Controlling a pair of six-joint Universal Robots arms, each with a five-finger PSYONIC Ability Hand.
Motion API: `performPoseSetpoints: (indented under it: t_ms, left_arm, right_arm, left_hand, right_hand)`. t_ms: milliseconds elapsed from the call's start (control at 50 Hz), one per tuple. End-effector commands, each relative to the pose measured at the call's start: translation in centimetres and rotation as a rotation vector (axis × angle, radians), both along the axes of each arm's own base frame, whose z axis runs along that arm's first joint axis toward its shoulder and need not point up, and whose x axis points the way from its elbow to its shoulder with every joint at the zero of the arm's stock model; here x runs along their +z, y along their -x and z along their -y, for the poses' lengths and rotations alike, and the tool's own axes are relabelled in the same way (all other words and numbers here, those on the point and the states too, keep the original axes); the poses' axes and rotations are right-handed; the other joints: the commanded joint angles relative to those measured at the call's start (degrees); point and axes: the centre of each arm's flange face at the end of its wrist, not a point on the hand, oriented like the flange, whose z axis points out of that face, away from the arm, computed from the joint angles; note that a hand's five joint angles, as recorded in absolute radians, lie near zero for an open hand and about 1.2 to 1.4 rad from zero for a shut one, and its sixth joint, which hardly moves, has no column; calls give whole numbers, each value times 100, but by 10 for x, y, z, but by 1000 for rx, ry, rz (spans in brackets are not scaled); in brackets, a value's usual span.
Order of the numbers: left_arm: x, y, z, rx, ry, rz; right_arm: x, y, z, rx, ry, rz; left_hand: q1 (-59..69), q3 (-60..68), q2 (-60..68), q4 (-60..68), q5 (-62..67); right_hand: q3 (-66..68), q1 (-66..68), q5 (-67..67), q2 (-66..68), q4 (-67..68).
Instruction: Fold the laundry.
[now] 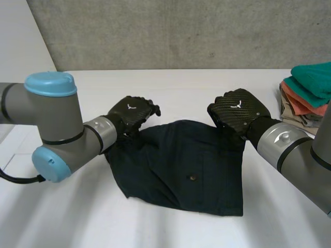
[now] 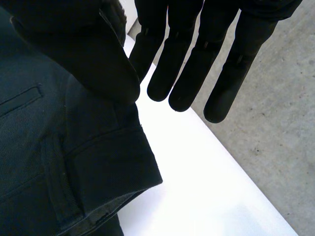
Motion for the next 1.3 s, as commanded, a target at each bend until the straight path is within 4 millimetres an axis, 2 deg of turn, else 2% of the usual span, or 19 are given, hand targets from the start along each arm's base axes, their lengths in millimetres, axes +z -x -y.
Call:
performPoseSetpoints:
  t_ms: [20,60,100,160,200,280,400,620,700,740,780,880,940,960,980,1060,1100,1180,1300]
  left_arm:
    - [-11,-1,-1,-15,-36,74]
    - [-12,-2,-4,-19,-60,90]
    - [-15,-3,-12,-30,-106,111]
    - [-16,-5,-21,-38,-152,134]
    - [-17,-6,-24,-37,-170,144]
    - [-10,-9,-29,-32,-167,146]
    - [-2,-16,-44,-34,-173,149]
    - [2,-20,-64,-34,-147,145]
    - [0,-19,-60,-24,-133,145]
    - [-1,-18,-57,-15,-122,144]
    - [2,-15,-47,4,-76,132]
    - [32,-2,-1,93,142,66]
    - [94,8,32,165,414,-47]
    - [114,10,38,181,489,-88]
    - [157,14,46,209,646,-174]
    - [224,12,51,272,895,-349]
    - [241,9,51,321,967,-408]
    - [240,9,51,361,974,-432]
    - [179,12,35,334,767,-300]
  right_arm:
    - [-6,1,-2,-13,-45,16]
    - [-7,2,-3,-21,-74,29]
    - [-6,2,-2,-27,-94,40]
    - [-6,3,-1,-47,-149,57]
    - [-8,7,7,-76,-203,69]
    - [-5,14,20,-131,-290,99]
    - [-1,13,33,-163,-382,116]
    - [-45,-7,53,-134,-609,129]
    - [-64,-13,65,-141,-643,129]
    - [-67,-15,74,-143,-623,129]
    - [-60,-18,82,-134,-582,146]
    - [4,-27,125,-147,-212,267]
    - [43,-29,140,-156,7,352]
    - [71,-33,144,-151,153,411]
    - [83,-36,144,-141,221,440]
    - [131,-42,147,-120,541,547]
    - [149,-43,144,-101,657,570]
    - [155,-44,142,-96,679,568]
    - [131,-48,140,-64,611,526]
  left_hand:
    - [1617,1705,1703,1762,1784]
    - [2358,2446,2443,2502,2525]
    - [4389,4477,4475,4534,4556]
    - [5853,5941,5939,5998,6021]
    - [5858,5946,5944,6003,6025]
    - [5858,5946,5944,6003,6025]
    - [5858,5946,5944,6003,6025]
    - [5858,5946,5944,6003,6025]
    - [5858,5946,5944,6003,6025]
    - [5858,5946,5944,6003,6025]
    - [5858,5946,5944,6003,6025]
    - [5858,5946,5944,6003,6025]
    - [5858,5946,5944,6003,6025]
    - [5858,5946,5944,6003,6025]
    - [5858,5946,5944,6003,6025]
    - [5858,5946,5944,6003,6025]
    - [5858,5946,5944,6003,6025]
    - [5858,5946,5944,6003,6025]
    - [5858,5946,5944,6003,6025]
  right_hand:
    - [1151,1544,1139,1195,1127]
    - [1151,1544,1139,1195,1127]
    - [1151,1544,1139,1195,1127]
    - [-1862,-1470,-1875,-1819,-1887]
    - [-3493,-3101,-3506,-3449,-3517]
    - [-4943,-4551,-4955,-4899,-4967]
    - [-5403,-5010,-5415,-5359,-5427]
    - [-5017,-4625,-5030,-4974,-5042]
    - [-2769,-2376,-2781,-2725,-2793]
    - [1092,1484,1079,1135,1068]
    - [1151,1543,1139,1195,1127]
    - [1151,1544,1139,1195,1127]
    - [1151,1544,1139,1195,1127]
    - [1151,1544,1139,1195,1127]
    - [1151,1544,1139,1195,1127]
    - [1151,1544,1139,1195,1127]
    - [1151,1544,1139,1195,1127]
    - [1151,1544,1139,1195,1127]
    - [1151,1544,1139,1195,1127]
